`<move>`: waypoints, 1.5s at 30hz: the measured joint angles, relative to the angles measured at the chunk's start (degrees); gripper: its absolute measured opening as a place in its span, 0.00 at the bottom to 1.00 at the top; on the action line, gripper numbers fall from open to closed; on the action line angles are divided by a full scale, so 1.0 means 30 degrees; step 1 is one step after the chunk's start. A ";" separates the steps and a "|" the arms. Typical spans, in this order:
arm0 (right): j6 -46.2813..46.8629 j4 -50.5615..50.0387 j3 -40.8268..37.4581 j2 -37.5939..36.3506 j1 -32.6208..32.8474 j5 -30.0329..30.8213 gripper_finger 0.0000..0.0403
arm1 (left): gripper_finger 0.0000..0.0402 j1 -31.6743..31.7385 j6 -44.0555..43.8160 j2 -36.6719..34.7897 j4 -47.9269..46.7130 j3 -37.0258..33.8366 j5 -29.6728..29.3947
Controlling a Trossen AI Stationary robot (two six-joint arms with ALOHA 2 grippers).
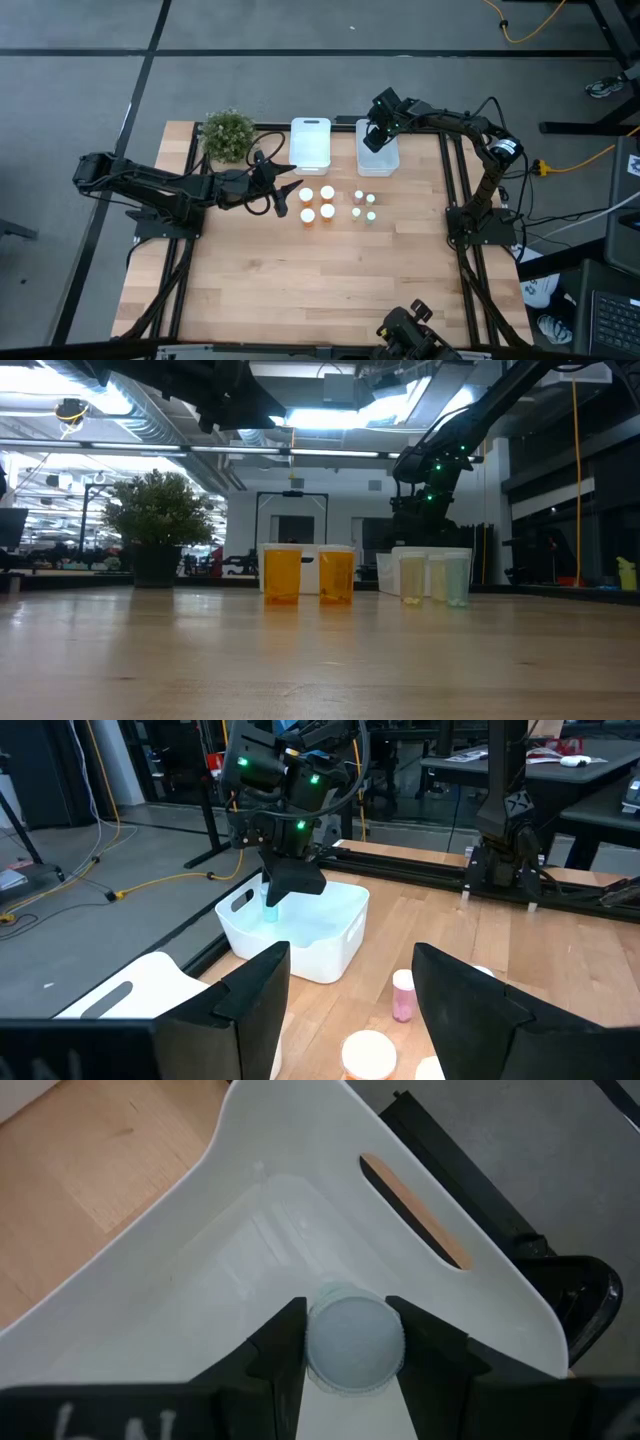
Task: Pick and place medicine bottles into bin by pill shape (circle, oval)
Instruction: Put the blue pill bottle into the right white bin, then put the yellow pill bottle into the right white bin
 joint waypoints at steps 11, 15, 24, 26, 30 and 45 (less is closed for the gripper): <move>-0.0013 0.0120 0.0000 0.0000 0.0000 0.0010 0.34 | 0.51 0.0000 0.0000 0.0000 -0.0004 0.0000 0.0000; 0.0114 0.0120 -0.0007 0.0000 0.0000 0.0022 0.36 | 0.51 0.0000 0.0003 0.0000 -0.0011 0.0000 0.0000; 0.0499 0.0244 -0.0007 0.0000 0.0000 0.0051 0.57 | 0.51 0.0000 0.0000 0.0000 -0.0018 0.0000 0.0000; 0.0470 0.0264 -0.0007 0.0000 0.0000 0.0051 0.60 | 0.51 0.0000 0.0002 0.0000 -0.0018 0.0000 0.0000; 0.0473 0.0366 0.0228 0.0027 0.0000 0.0044 0.61 | 0.51 0.0000 0.0001 0.0000 -0.0018 0.0000 0.0000; 0.2025 -0.9283 0.5464 -0.0483 0.3348 -0.0492 0.53 | 0.51 0.0007 0.0006 0.0000 -0.0075 0.0000 -0.0007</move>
